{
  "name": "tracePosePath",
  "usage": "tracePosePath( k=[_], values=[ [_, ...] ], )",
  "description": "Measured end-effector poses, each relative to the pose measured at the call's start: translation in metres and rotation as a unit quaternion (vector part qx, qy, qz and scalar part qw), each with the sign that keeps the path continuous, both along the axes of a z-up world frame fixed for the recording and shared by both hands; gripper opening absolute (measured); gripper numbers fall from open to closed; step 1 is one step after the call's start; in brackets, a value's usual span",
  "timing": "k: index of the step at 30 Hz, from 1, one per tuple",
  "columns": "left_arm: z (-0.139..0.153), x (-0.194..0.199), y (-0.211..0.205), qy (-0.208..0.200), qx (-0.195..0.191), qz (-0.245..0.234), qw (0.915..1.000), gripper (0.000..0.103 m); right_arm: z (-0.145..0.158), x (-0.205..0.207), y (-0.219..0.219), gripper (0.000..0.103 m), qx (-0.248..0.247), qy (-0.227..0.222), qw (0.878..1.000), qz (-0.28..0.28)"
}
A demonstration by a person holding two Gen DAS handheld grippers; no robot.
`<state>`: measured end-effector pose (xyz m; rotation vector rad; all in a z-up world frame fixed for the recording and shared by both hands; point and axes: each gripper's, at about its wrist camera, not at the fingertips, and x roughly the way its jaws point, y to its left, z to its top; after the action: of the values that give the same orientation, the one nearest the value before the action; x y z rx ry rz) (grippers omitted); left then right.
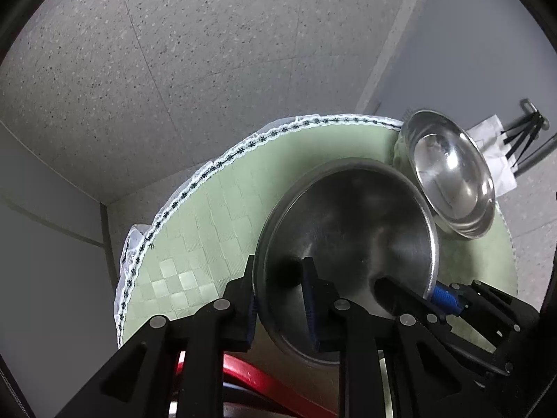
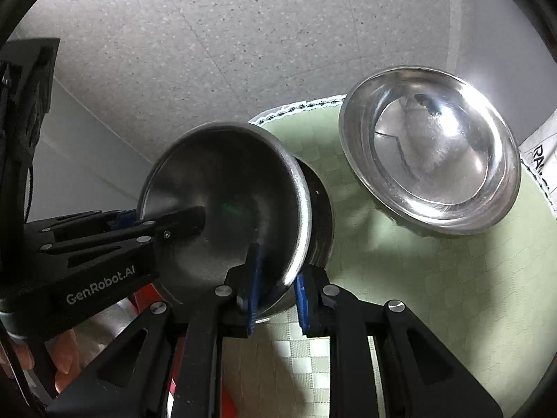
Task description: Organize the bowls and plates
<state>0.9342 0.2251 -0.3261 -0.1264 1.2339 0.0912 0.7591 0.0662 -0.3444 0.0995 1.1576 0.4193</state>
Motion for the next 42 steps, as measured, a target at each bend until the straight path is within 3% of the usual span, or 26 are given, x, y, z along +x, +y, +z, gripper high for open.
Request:
tracePosePath(
  k=[11, 16, 18, 21, 22, 25, 32, 34, 36, 37, 39, 41, 42],
  values=[
    [-0.019, 0.006, -0.010, 0.013, 0.013, -0.017, 0.9997, 0.027, 0.001, -0.002, 0.000, 0.021, -0.008, 0.004, 0.999, -0.031],
    [-0.021, 0.009, -0.008, 0.007, 0.017, -0.013, 0.9997, 0.048, 0.009, -0.004, -0.002, 0.025, -0.005, -0.004, 0.999, -0.035],
    [-0.020, 0.009, -0.006, 0.002, 0.010, -0.010, 0.9999, 0.052, 0.012, -0.005, -0.004, 0.029, 0.002, -0.005, 0.999, -0.037],
    [-0.015, 0.007, -0.003, -0.011, 0.007, -0.004, 0.9999, 0.067, 0.019, -0.009, -0.013, 0.042, 0.013, -0.006, 0.999, -0.050],
    [-0.012, 0.006, -0.001, -0.016, 0.008, -0.003, 0.9998, 0.071, 0.022, -0.010, -0.016, 0.053, 0.011, -0.010, 0.998, -0.057],
    [-0.010, 0.005, 0.001, -0.020, 0.004, 0.000, 0.9998, 0.075, 0.030, -0.015, -0.026, 0.071, 0.016, -0.022, 0.997, -0.075],
    [-0.023, 0.013, 0.002, 0.011, 0.013, 0.009, 0.9998, 0.075, 0.007, -0.010, -0.027, 0.074, 0.005, 0.011, 0.997, -0.082],
    [-0.029, 0.017, 0.003, 0.024, 0.030, 0.019, 0.9991, 0.071, -0.004, -0.004, -0.024, 0.072, 0.014, 0.025, 0.996, -0.081],
    [-0.038, 0.021, 0.006, 0.041, 0.018, 0.024, 0.9987, 0.067, -0.016, 0.004, -0.023, 0.072, 0.018, 0.038, 0.996, -0.082],
    [-0.042, 0.024, 0.006, 0.048, 0.009, 0.023, 0.9986, 0.059, -0.020, 0.006, -0.023, 0.071, 0.015, 0.041, 0.996, -0.083],
    [-0.047, 0.026, 0.005, 0.054, -0.008, 0.020, 0.9983, 0.052, -0.030, 0.010, -0.024, 0.061, 0.033, 0.050, 0.995, -0.080],
    [-0.046, 0.027, 0.000, 0.051, -0.029, 0.011, 0.9982, 0.032, -0.036, 0.014, -0.025, 0.040, 0.068, 0.064, 0.993, -0.073],
    [-0.045, 0.028, -0.003, 0.051, -0.025, 0.008, 0.9983, 0.030, -0.036, 0.016, -0.021, 0.035, 0.079, 0.065, 0.992, -0.068]
  ],
)
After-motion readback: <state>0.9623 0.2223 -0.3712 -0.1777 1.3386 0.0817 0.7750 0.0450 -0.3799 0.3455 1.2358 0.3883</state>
